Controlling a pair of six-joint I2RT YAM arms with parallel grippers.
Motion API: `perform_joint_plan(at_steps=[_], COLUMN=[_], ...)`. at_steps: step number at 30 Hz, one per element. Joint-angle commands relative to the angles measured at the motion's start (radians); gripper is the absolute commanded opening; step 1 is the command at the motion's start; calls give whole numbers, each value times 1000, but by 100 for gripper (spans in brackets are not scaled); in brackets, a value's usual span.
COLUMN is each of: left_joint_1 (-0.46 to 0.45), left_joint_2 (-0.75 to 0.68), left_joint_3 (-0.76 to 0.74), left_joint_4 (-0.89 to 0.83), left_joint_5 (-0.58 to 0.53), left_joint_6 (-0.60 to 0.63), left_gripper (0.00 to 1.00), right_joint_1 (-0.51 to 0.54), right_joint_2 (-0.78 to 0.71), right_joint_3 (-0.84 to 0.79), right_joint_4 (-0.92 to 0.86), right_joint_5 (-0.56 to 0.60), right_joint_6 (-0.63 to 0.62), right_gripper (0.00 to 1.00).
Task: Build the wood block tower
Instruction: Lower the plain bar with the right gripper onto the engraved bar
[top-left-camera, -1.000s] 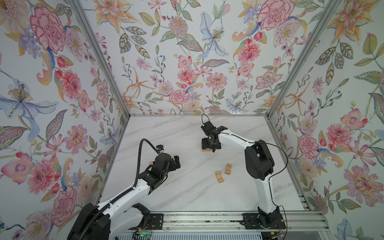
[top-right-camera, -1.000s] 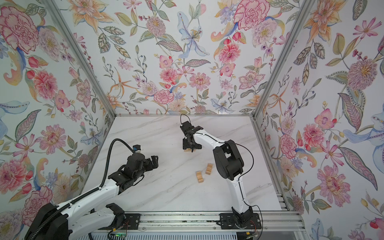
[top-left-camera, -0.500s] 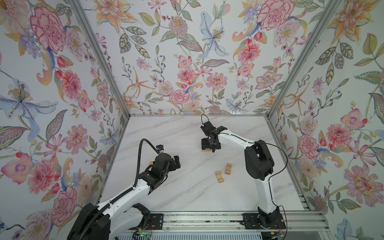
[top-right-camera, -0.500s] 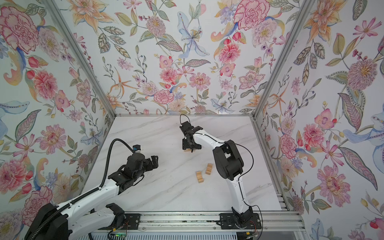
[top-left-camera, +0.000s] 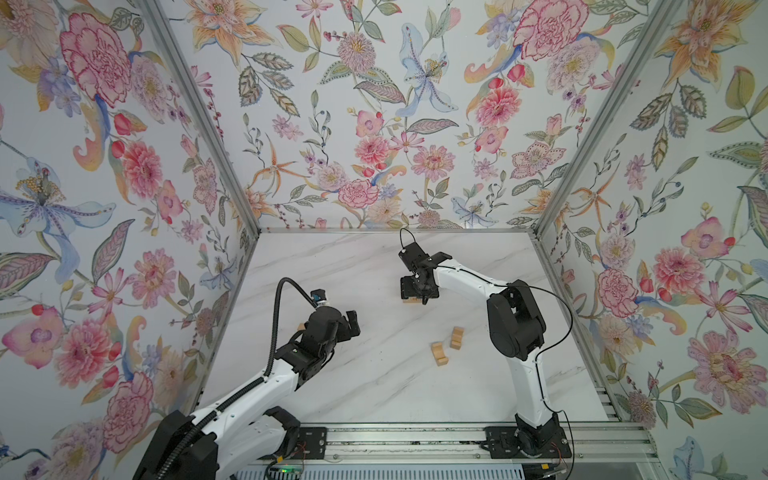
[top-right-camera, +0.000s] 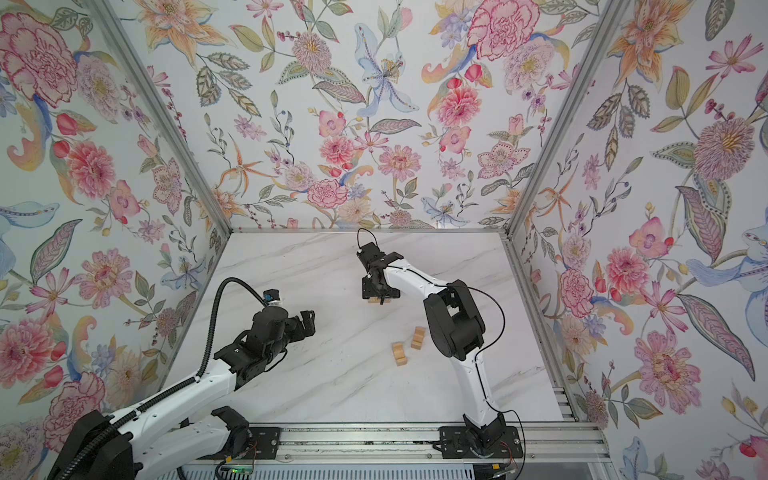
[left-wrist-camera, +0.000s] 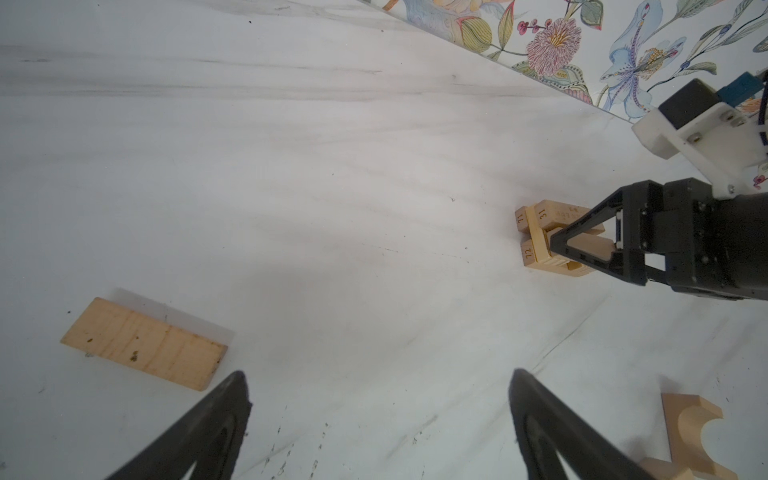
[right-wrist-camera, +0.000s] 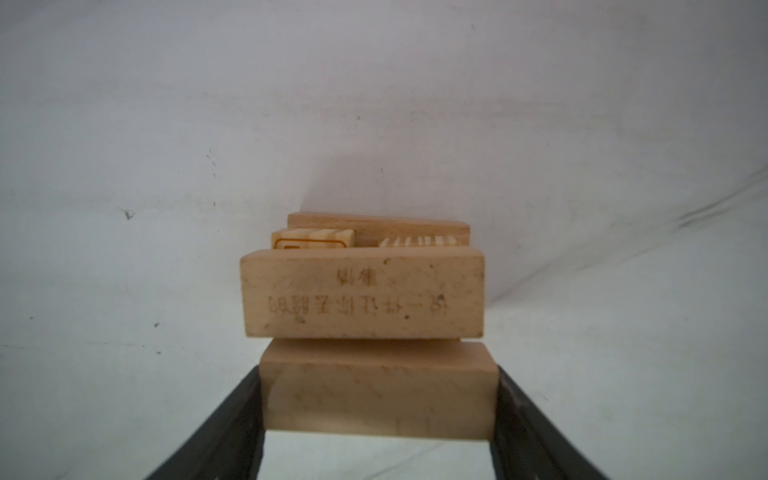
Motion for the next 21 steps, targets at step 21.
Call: perform_joint_plan(at_steps=[21], left_joint_1=[-5], left_joint_2=[-24], left_joint_3=[6], left_joint_4=[-18], left_joint_5=[-28], left_joint_6=[22], left_gripper=[99], right_joint_1=[5], right_joint_2=[38], right_joint_3=[36], right_joint_4=[-6], right_joint_5=[-16], right_joint_6=[-1], right_gripper=[70])
